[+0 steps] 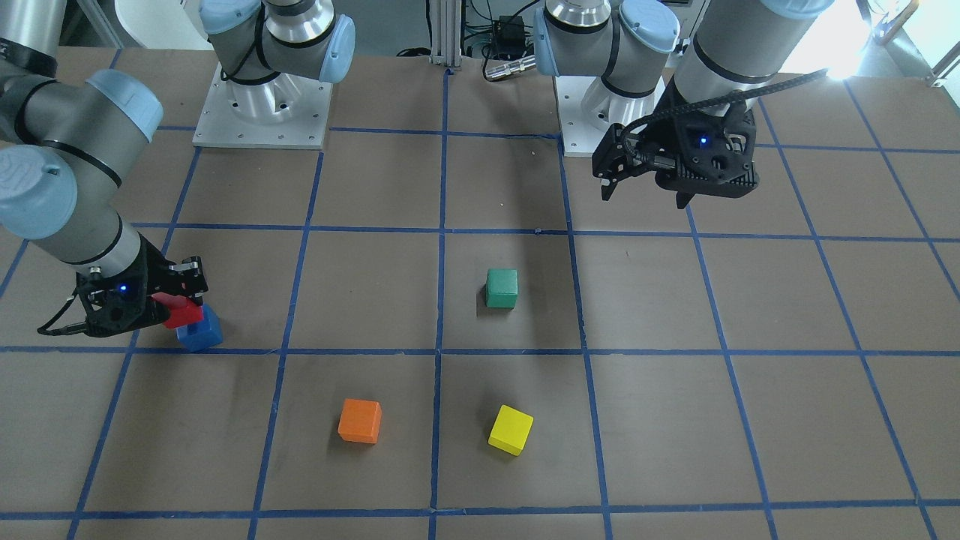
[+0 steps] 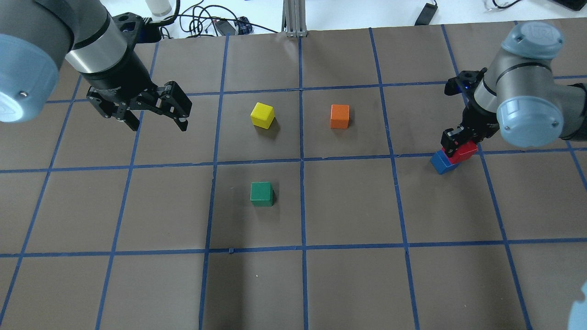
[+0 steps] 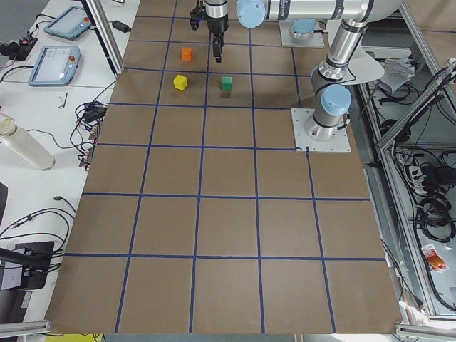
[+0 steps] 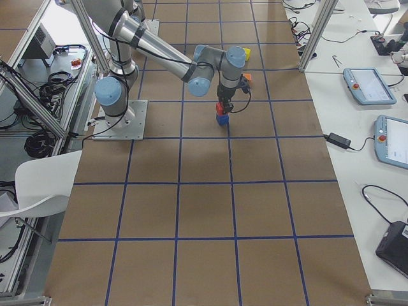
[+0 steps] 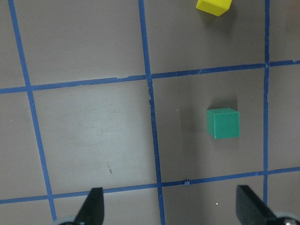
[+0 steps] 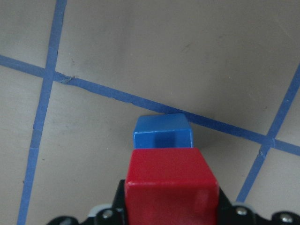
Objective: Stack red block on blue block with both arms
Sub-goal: 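Carry the red cube with the right gripper onto the blue cube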
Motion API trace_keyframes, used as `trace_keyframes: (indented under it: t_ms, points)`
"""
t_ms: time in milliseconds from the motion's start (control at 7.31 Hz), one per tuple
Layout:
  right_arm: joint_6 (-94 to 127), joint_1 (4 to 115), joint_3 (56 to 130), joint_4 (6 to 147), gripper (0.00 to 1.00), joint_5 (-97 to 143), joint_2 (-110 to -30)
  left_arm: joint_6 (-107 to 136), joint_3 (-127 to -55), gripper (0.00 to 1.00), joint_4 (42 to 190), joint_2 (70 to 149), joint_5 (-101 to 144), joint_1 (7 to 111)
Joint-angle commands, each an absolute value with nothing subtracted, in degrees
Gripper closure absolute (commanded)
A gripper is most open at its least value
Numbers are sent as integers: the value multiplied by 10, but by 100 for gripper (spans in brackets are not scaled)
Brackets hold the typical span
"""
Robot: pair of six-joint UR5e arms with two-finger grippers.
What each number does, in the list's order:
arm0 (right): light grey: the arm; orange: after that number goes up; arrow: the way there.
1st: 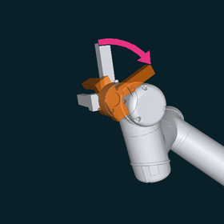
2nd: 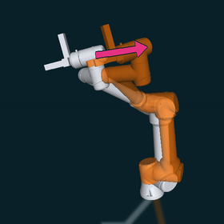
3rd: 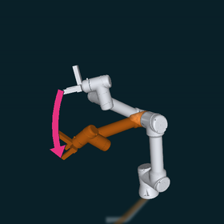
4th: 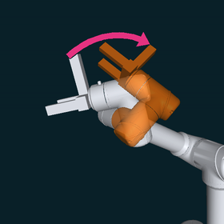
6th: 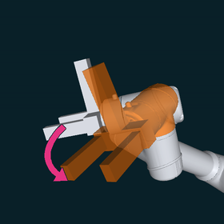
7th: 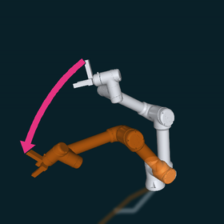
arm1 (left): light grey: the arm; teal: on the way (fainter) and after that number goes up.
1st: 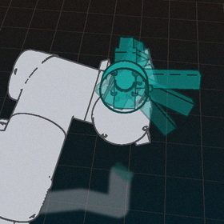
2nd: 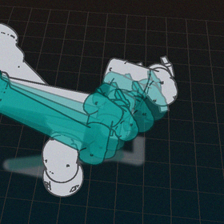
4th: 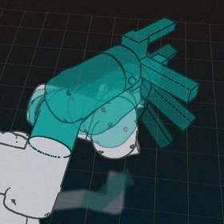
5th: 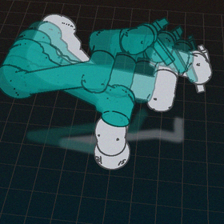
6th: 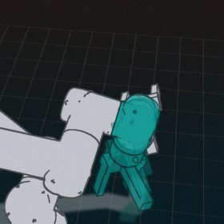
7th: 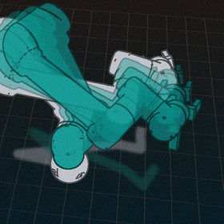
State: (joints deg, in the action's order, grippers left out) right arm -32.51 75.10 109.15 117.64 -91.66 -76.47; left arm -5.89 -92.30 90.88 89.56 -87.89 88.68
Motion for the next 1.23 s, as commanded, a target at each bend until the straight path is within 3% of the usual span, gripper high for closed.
trace_keyframes:
  t_ms: [0, 274, 1095]
  points:
    - [-328, 751, 1095, 1183, 78, -916, -752, -59, -923, 0, 908, 897, -879, 887]
    - [-329, 751, 1093, 1182, 76, -916, -752, -59, -924, 0, 905, 897, -879, 887]
    - [-321, 752, 1096, 1200, 41, -913, -749, -58, -921, 0, 904, 899, -879, 887]
